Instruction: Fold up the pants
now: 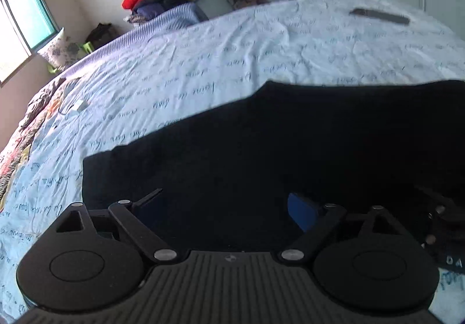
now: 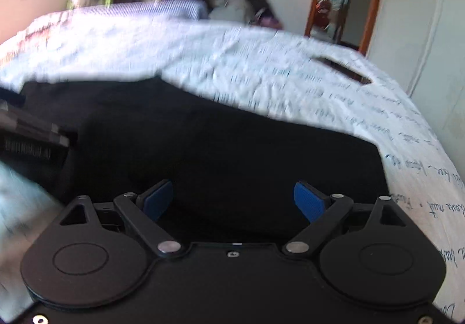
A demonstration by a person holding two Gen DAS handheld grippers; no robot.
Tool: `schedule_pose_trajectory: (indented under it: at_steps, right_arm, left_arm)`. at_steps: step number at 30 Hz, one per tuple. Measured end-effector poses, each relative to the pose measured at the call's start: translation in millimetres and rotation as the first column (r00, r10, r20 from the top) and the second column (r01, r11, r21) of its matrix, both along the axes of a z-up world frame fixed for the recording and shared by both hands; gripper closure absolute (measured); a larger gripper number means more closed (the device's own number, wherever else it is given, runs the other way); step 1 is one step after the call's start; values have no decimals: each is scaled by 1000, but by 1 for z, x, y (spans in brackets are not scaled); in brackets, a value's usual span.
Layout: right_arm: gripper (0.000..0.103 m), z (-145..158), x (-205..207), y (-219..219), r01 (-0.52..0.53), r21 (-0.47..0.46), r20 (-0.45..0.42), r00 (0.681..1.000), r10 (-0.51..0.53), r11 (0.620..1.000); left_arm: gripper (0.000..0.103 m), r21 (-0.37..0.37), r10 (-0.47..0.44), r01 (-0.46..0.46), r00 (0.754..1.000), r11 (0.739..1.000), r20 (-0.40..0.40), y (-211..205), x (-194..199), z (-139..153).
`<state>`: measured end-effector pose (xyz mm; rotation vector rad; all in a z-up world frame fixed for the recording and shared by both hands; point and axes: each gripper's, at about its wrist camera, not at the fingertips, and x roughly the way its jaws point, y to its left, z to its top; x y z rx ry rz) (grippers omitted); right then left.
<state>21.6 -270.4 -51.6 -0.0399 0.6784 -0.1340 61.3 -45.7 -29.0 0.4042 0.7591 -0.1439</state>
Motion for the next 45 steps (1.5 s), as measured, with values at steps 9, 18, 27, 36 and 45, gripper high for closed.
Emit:
schedule_pose_trajectory:
  at_steps: [9,18,27,36,45]
  right_arm:
    - [11,15,-11,7,15,41,85,996,-19,999]
    - [11,2,-6,11,18,90,16,1000,-20,996]
    - [11,13,-3,35,-21,-9,30,999,21,1000]
    - [12,40,3,117,-347,-106,138,923,360,932]
    - [12,33,11,209,-551,-345,146,768,623,760]
  left_arm:
    - [9,22,30,-31,999,999,19,1,4,1]
    - [7,-14,42,-42,999,999,-7,8,7,1]
    - [8,-32,62,-62,998,998,-12,22,9,4]
    - [8,-102,340,-340,940,935,-14,134,18,28]
    - [8,-92,659,-653,750,752,56,266,0,62]
